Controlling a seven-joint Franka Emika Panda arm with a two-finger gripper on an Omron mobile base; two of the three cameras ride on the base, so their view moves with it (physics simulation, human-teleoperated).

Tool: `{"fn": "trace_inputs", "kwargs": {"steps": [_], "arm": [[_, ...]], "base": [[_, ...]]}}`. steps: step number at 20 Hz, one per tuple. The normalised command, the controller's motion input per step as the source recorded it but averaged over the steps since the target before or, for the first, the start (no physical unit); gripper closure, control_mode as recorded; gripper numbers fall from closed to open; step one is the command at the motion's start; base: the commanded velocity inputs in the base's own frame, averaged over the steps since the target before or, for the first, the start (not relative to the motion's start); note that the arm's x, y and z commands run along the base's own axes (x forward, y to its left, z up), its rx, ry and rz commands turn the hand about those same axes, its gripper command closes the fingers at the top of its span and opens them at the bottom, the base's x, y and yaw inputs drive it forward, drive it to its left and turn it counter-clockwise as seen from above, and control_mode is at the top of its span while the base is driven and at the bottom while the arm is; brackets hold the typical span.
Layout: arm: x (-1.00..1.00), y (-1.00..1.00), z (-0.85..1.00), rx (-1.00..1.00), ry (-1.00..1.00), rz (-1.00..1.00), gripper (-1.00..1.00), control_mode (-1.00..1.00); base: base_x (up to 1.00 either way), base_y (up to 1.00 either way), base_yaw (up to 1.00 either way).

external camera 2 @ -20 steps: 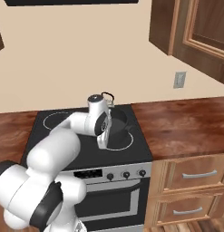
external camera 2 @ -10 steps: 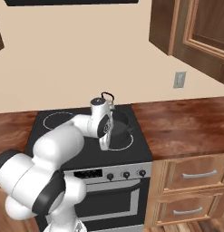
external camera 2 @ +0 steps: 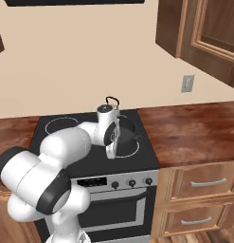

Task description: Pick the kettle from the cabinet and place it on a stove burner. Then pick the pot from the counter and place it on another stove burner. Finally, turn both burners on.

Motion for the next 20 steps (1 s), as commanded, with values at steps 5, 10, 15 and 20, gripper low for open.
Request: {"fn": "trace_inputs", "kwargs": {"steps": [5,10,15,20], "arm": [[0.06,-0.02,-0.10,0.00,0.00,0.00,1.00,-1.00],[0.03,-0.02,-0.10,0.00,0.00,0.00,1.00,-1.00],[0.07,-0.05,-0.11,0.00,0.00,0.00,1.00,-1.00],[0.10,-0.07,-0.11,0.00,0.00,0.00,1.00,-1.00]], "base": [[0.00,0.00,0.00],[0.00,0.00,0.00],[0.00,0.00,0.00],[0.00,0.00,0.00]]}}
